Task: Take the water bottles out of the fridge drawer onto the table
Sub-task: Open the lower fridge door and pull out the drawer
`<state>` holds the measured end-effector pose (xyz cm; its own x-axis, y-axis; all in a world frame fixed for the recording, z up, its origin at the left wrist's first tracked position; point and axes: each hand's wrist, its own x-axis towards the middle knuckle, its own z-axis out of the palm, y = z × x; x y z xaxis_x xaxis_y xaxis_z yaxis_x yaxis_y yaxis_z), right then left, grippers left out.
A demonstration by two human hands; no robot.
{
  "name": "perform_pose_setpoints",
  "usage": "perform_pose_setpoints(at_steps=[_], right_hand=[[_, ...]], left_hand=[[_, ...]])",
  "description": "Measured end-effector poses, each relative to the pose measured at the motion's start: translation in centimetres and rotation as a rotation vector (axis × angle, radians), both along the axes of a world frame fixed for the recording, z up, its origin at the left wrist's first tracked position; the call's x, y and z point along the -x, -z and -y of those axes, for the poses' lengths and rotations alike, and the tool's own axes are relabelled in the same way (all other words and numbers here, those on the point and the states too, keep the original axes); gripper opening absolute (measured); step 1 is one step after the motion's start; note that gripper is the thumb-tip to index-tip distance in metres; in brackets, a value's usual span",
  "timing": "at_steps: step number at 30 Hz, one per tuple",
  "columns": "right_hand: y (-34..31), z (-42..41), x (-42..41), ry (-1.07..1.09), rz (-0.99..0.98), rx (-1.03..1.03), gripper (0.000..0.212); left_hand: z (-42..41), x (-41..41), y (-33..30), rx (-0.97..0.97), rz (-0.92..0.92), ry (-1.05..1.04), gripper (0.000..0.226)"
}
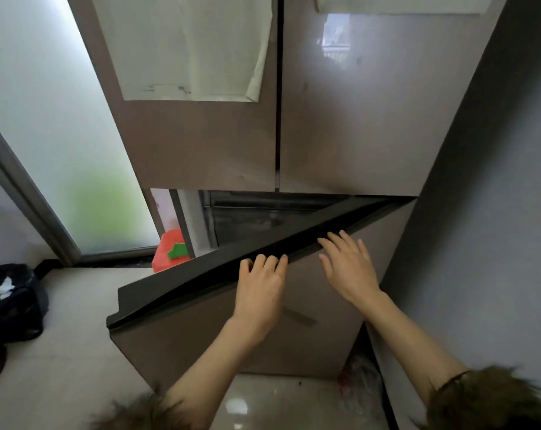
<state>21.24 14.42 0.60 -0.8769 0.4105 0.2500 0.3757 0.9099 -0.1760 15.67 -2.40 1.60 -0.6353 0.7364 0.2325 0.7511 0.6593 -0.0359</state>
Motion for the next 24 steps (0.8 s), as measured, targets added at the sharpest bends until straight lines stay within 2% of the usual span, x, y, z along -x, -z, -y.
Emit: perform_pose_setpoints(at_steps=[5, 7, 9, 11, 16, 20, 24], right_hand=[[-0.8, 1.1, -3.1, -0.071, 0.080, 0.067, 0.043], [-1.1, 1.4, -4.5, -0.067, 0.114, 0.099, 0.046], [-1.5, 1.6, -6.0, -0.060, 0.152, 0.123, 0.049], [-1.9, 1.9, -7.7, -0.051, 0.186, 0.147, 0.051], [-2.8, 2.3, -12.2, -0.088, 0.136, 0.357, 0.048], [-3.8, 2.8, -15.7, -0.088, 0.013, 0.543, 0.044], [-4.7, 2.5, -19.0, -0.044, -0.029, 0.559, 0.042]], left_hand=[[1.7, -3.1, -2.2, -0.029, -0.006, 0.138, 0.045], [2.3, -4.1, -3.1, -0.034, -0.017, 0.071, 0.046], [3.0, -4.9, -4.1, -0.026, 0.078, -0.052, 0.051], [3.6, -6.0, -4.5, -0.002, 0.208, -0.079, 0.050], [3.8, -10.0, -5.1, 0.035, 0.307, 0.028, 0.035], [3.7, -13.8, -5.3, -0.008, 0.412, 0.162, 0.043], [3.4, -17.1, -4.6, -0.066, 0.424, 0.321, 0.045]])
